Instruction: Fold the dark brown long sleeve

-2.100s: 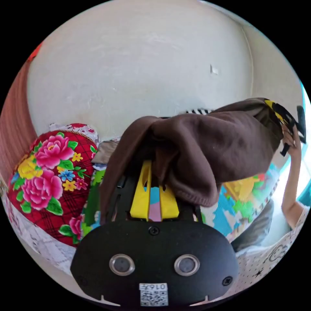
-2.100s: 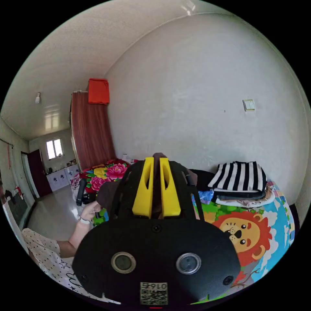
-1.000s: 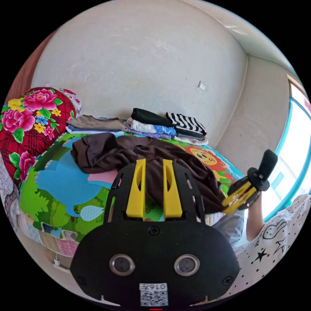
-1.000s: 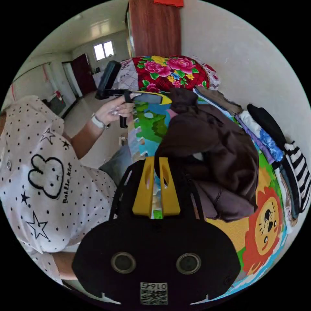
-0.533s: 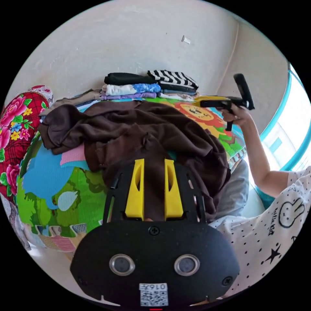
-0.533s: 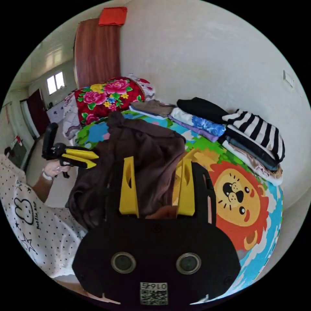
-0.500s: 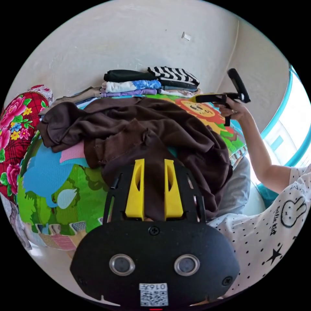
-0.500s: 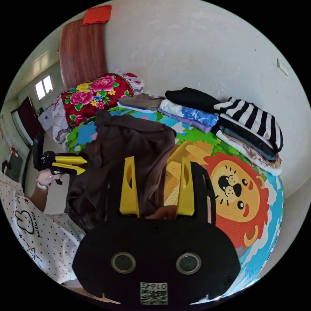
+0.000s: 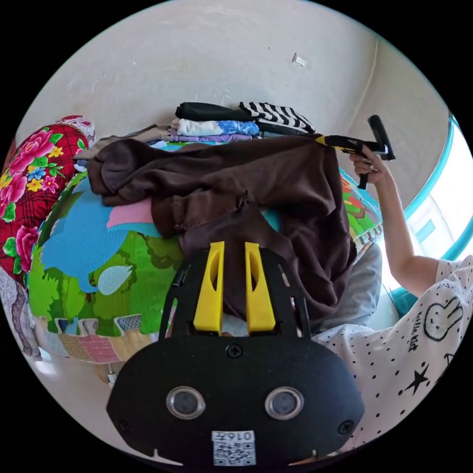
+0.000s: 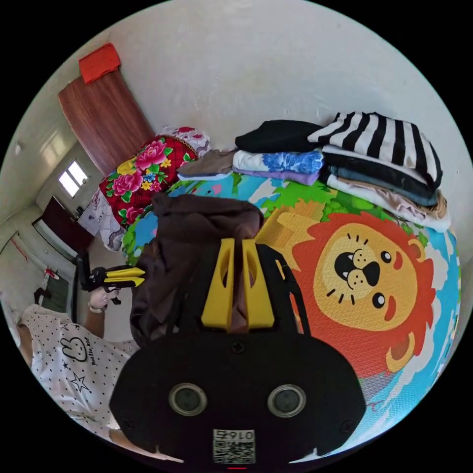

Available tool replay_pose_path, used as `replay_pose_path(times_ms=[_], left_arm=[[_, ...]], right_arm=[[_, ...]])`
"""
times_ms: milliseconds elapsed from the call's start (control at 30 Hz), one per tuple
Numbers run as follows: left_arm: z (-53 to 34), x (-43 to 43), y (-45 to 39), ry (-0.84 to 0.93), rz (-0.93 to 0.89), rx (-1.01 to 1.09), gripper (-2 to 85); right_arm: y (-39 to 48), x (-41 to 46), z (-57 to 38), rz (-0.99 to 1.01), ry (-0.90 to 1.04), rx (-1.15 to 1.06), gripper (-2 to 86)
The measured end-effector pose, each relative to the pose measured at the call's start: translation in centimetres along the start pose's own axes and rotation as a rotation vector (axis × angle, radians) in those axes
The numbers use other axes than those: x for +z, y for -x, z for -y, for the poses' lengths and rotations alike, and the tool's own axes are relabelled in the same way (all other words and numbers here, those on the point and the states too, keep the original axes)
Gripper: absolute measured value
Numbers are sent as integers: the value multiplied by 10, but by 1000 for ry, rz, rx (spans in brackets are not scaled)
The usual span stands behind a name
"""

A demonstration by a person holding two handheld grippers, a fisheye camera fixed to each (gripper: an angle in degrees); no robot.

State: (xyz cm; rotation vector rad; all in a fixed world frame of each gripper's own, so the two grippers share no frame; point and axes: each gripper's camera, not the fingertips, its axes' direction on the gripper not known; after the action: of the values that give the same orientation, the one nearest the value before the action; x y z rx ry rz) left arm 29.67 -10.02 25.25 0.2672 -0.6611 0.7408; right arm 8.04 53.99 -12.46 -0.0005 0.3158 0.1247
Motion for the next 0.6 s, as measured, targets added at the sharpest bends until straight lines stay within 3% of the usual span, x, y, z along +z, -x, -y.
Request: replay_pose_path(times_ms=[133,200,267,333,500,600], left_arm=[[23,7,-24,-56,-96,38,71],[44,13,-46,-92,-142,81,76],[63,16,-65,-128,-152,125,78],[89,21,-87,-161,-142,193,79],[191,58,-166,-177,-200,454,80],[264,100,-206,-128,-218,594,67]], right_arm=[[71,-38,-42,-198,28,-198,30],[111,-36,-70,-123,122,-398,39],[158,-36,-117,76,196,-647,58],[181,-34,-148,132,236,-719,61],[172,-61,-207,-88,124,-562,68],[128,-100,-236,-205,-16,-307,81]])
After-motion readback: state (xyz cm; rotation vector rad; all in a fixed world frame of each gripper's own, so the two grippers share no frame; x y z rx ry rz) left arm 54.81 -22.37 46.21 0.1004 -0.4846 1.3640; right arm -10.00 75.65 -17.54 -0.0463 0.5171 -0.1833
